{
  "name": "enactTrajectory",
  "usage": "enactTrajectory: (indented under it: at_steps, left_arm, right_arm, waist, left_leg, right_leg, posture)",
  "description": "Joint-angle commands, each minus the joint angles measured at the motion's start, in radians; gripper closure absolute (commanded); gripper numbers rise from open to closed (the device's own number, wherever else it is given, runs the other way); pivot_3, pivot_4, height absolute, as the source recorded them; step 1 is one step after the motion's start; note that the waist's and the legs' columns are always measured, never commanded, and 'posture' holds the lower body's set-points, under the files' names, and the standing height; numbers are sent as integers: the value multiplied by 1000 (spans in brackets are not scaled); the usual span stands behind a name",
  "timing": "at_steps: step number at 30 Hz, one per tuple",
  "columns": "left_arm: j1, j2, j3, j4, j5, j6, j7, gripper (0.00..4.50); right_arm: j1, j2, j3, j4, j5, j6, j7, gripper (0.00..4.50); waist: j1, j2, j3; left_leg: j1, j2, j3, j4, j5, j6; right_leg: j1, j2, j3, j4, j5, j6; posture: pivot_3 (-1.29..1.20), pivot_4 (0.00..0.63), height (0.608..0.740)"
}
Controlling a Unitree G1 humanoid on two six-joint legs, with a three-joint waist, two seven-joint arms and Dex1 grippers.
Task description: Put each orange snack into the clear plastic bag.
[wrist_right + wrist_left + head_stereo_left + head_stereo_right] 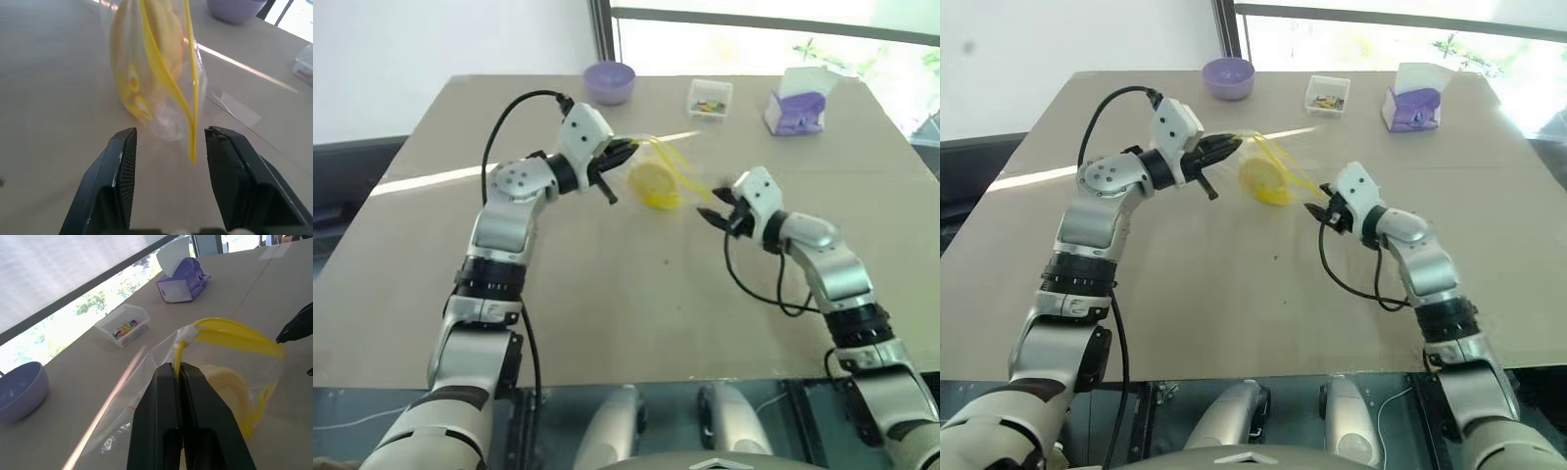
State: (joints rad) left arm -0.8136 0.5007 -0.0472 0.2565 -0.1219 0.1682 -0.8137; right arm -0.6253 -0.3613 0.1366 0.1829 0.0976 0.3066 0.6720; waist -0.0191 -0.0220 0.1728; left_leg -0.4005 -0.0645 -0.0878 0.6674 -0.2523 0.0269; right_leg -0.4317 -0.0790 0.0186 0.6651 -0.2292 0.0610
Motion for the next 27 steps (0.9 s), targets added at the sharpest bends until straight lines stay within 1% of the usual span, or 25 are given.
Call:
enactTrajectory:
  at_steps: [1,4,5,7,9,10,15,18,22,27]
  left_arm:
    - [19,21,28,-76,-28,0,-13,4500]
    - [52,34,36,-115,-36,8,-17,4500]
    - [63,40,37,-127,-37,11,-15,4500]
    - [77,46,38,-144,-37,17,-9,4500]
    - [91,50,43,-160,-39,26,-1,4500]
    - [97,51,44,-167,-40,30,2,4500]
    - [124,54,51,-199,-47,45,13,4500]
    - [123,44,58,-212,-55,48,27,4500]
    - [95,20,55,-197,-51,41,50,4500]
    - [19,-29,37,-101,-20,-10,81,4500]
  right_arm:
    - [-84,34,-29,135,6,-78,-11,2155]
    - [-133,56,-34,226,29,-113,30,2155]
    - [-146,65,-37,248,40,-114,42,2390]
    - [-161,73,-39,276,51,-121,63,2982]
    - [-168,76,-37,285,55,-120,83,4025]
    - [-168,79,-40,283,60,-117,90,4457]
    - [-163,74,-46,279,59,-128,95,4457]
    - [-169,42,-60,267,28,-163,51,4457]
    - [-202,-42,-87,227,-36,-212,-26,4457]
    - [-277,-175,-94,189,-122,-265,-82,4457]
  waist:
    - [-2,0,0]
    - [-11,0,0]
    - [-14,0,0]
    - [-19,0,0]
    - [-20,0,0]
    - [-21,0,0]
    - [-22,0,0]
    - [-21,0,0]
    - [-18,0,0]
    - [-16,0,0]
  left_leg:
    - [0,0,0,0,0,0]
    - [0,0,0,0,0,0]
    - [0,0,0,0,0,0]
    - [0,0,0,-1,0,0]
    - [0,0,0,-1,0,0]
    - [0,0,0,-1,0,0]
    - [0,0,0,-1,0,0]
    - [0,0,0,-1,0,0]
    - [0,0,-1,-1,0,0]
    - [0,0,-1,-1,0,0]
  right_leg:
    - [0,0,0,0,0,0]
    - [0,0,0,0,0,0]
    - [0,0,0,0,0,0]
    - [0,0,0,0,0,0]
    - [0,0,0,0,0,0]
    - [0,0,0,0,0,0]
    - [0,0,0,0,0,0]
    - [0,0,0,0,0,0]
    - [0,-1,0,0,0,0]
    - [0,-1,-1,0,0,0]
  posture:
    - [0,150,740]
    - [0,150,740]
    - [0,150,740]
    - [0,150,740]
    - [0,150,740]
    - [0,150,740]
    - [0,150,740]
    - [0,150,740]
    - [0,150,740]
    - [0,150,740]
